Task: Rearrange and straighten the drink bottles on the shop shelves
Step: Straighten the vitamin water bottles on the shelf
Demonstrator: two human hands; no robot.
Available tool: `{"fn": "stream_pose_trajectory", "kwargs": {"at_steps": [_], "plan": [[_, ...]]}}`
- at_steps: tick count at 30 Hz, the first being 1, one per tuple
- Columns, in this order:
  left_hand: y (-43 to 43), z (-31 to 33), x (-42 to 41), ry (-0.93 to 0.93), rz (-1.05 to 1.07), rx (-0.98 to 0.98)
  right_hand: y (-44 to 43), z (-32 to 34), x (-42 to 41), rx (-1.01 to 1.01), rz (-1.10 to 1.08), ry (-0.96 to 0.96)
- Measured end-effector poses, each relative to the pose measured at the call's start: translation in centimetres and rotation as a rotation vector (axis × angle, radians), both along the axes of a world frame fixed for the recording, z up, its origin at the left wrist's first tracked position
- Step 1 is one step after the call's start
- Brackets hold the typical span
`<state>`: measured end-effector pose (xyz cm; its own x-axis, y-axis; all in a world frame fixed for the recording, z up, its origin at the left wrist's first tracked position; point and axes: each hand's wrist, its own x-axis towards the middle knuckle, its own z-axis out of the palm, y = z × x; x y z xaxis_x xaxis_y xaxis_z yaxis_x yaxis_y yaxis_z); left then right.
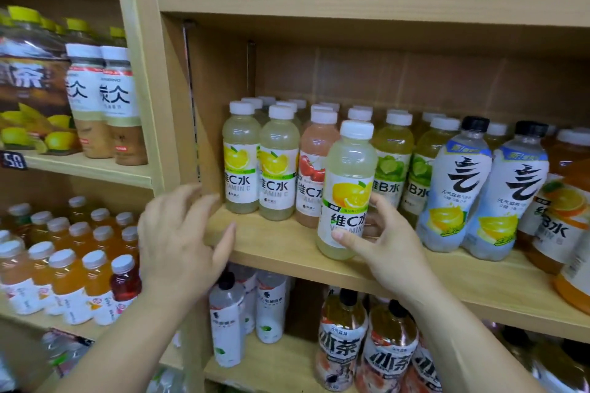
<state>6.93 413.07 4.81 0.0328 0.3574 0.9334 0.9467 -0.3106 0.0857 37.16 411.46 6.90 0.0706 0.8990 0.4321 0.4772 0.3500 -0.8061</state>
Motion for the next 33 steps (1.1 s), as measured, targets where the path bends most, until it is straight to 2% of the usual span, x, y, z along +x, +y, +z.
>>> {"fn": "stream_pose_trajectory", "kwargs": {"at_steps": [4,7,13,21,30,33], "plan": [[1.0,1.4,-3.3,-0.019,0.064,-0.023,1.0,0.0,-5.0,0.033,-0.012,-0.020],[1.7,1.0,-4.8,-0.030,-0.013,-0.067,1.9,-0.2,-8.4,0.031,-0.045,0.009],[2.5,0.6,-7.0,0.072,-0.125,-0.025,3.1,-0.6,-12.9,0.043,-0.158,0.035],[2.4,0.8,-8.3,0.083,-0.232,-0.105,4.2,-0.3,-16.0,0.034,-0.126,-0.026],[2.1,1.0,-8.1,0.040,-0.242,-0.143,4.6,-0.3,-19.6,0.084,-0.223,-0.109],[2.1,1.0,-8.2,0.050,-0.246,-0.144,4.4,-0.6,-19.3,0.075,-0.181,-0.092]]}}
